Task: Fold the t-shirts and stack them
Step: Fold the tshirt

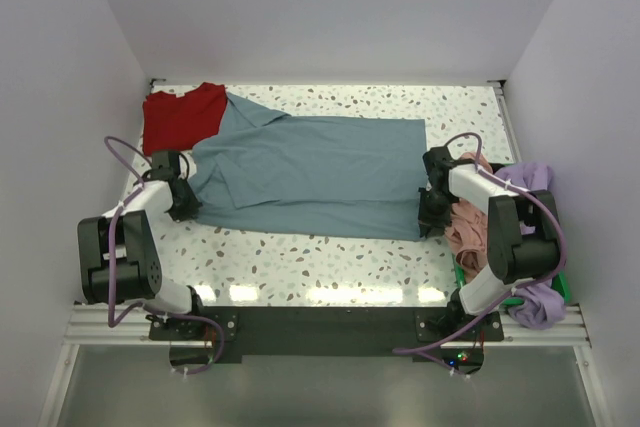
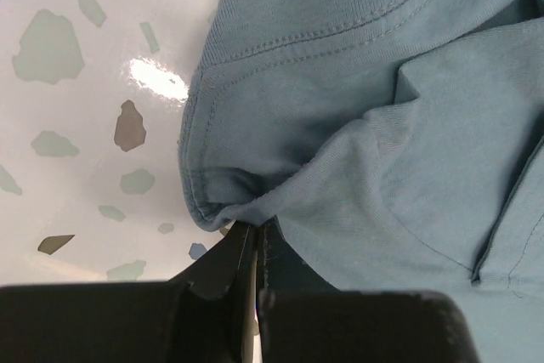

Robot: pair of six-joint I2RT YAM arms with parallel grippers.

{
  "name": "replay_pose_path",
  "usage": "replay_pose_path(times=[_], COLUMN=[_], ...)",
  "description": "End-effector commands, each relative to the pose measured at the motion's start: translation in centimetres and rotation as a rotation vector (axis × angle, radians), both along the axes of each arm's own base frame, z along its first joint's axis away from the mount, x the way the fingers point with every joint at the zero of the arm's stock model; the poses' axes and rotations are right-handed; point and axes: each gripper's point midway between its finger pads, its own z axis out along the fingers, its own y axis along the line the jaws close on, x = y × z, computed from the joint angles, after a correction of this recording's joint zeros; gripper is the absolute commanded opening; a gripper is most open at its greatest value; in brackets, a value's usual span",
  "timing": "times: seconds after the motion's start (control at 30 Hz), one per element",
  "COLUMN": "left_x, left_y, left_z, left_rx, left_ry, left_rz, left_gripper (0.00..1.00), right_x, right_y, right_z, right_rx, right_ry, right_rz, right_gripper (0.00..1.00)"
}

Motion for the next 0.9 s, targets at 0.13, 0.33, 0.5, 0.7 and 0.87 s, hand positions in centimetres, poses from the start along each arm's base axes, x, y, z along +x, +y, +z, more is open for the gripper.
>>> replay_pose_path(times=[0.13, 0.33, 0.5, 0.7, 0.87], left_x=[-1.0, -1.2, -1.1, -0.8, -0.6], left_y=[1.9, 2.4, 2.5, 2.1, 2.3], left_z=[-0.1, 1.8, 3.3, 4.4, 5.3], left_rx=[0.077, 0.071, 0.059, 0.026, 0.025], left_ry=[0.039, 0.004, -0.027, -0.038, -0.044], left_rz=[0.024, 0.053, 0.059, 0.059, 0.047], left_gripper=[0.0, 0.0, 0.0, 0.0, 0.0], right_x=[-1.8, -2.4, -3.1, -4.1, -4.7], right_y=[-0.7, -0.2, 0.2, 0.0, 0.0], right_z=[0.1, 0.7, 1.5, 2.5, 2.8], right_rx=[-0.051, -0.055, -0.08, -0.13, -0.156], right_ry=[0.05, 0.074, 0.082, 0.091, 0.094], right_rz=[-0.007, -0.017, -0.016, -0.015, -0.003], right_gripper=[0.01, 0.01, 0.0, 0.0, 0.0])
